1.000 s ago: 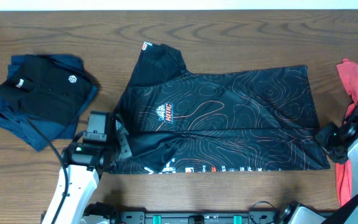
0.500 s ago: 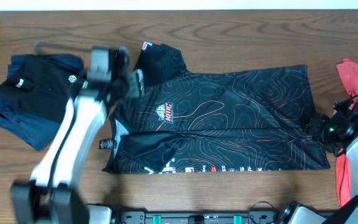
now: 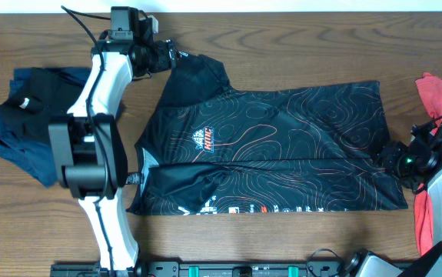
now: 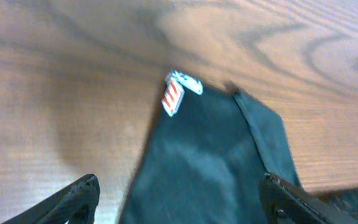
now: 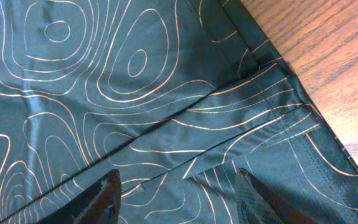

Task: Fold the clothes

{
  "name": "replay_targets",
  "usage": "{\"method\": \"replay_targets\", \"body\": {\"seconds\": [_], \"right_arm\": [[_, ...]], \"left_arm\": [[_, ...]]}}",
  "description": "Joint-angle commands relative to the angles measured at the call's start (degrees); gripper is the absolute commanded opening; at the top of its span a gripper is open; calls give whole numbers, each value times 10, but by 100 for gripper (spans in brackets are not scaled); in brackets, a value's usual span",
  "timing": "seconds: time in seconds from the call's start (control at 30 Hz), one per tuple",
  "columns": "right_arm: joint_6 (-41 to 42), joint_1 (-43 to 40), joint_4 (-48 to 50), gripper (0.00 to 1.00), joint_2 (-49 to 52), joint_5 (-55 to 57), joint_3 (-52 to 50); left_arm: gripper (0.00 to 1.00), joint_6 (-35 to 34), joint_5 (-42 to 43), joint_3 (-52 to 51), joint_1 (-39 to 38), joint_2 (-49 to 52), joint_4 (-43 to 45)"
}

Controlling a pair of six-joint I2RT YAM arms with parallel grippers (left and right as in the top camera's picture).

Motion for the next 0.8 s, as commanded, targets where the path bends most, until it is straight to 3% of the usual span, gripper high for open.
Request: {"method": "replay_targets", "body": {"seconds": [0.0,0.5,0.67,0.77], "right_arm": [[-7,4,1,57,-8,-6,-1],[-6,4,12,57,-8,-6,-1],[-6,4,17,57,-8,-6,-1],[-7,4,24,57,-8,-6,-1]], "left_arm": [[84,21,21,16,-2,32,28],[83,20,48,16,-12,115,80],[68,20,51,16,-25,115,61],[52,20,51,16,-28,115,54]]}}
